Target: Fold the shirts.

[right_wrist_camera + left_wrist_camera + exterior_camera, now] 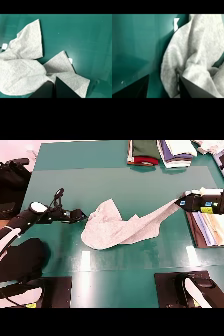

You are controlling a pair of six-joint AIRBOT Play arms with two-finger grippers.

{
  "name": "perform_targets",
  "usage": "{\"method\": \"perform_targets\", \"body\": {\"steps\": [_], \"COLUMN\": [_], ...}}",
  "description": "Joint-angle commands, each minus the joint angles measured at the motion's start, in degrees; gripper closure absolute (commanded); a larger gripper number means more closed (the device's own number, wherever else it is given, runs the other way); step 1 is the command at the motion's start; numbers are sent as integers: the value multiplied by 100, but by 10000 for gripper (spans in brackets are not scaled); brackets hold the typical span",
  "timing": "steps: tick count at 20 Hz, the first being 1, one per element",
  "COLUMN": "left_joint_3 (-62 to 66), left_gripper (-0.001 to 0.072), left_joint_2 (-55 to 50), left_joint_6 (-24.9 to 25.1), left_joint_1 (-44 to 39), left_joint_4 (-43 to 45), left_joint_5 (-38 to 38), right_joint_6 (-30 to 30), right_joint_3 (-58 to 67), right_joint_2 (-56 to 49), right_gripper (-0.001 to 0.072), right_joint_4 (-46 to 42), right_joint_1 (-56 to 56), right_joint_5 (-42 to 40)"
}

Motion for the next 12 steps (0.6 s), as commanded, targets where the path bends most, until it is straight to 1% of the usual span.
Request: {"method": "perform_targets", "body": {"steps": [1,4,6,7,8,9,10,12], "left_joint_3": [295,621,798,852,933,1025,1128,1364], "left_gripper": [267,268,297,328,533,655,686,687], "left_joint_2": [-350,-734,-881,-883,-881,-876,-852,-708], "left_joint_6": [74,63,39,24,46,61,61,59], "left_joint_1": [-387,-715,-831,-831,-800,-737,-660,-450], "left_joint_4": [-105,-105,-103,-103,-76,-33,-17,50], "left_joint_5": [256,227,243,321,323,317,278,175], "right_joint_6": [48,98,129,131,131,131,131,129], "right_joint_3": [0,0,0,0,0,0,2,70], "right_joint_2": [2,2,2,4,4,2,4,2], "right_gripper": [701,701,701,701,701,701,701,701], "right_joint_4": [0,2,2,2,2,4,4,0], "right_joint_1": [0,0,0,0,0,0,0,0], "right_joint_5": [-4,15,37,39,37,20,-2,-17]}}
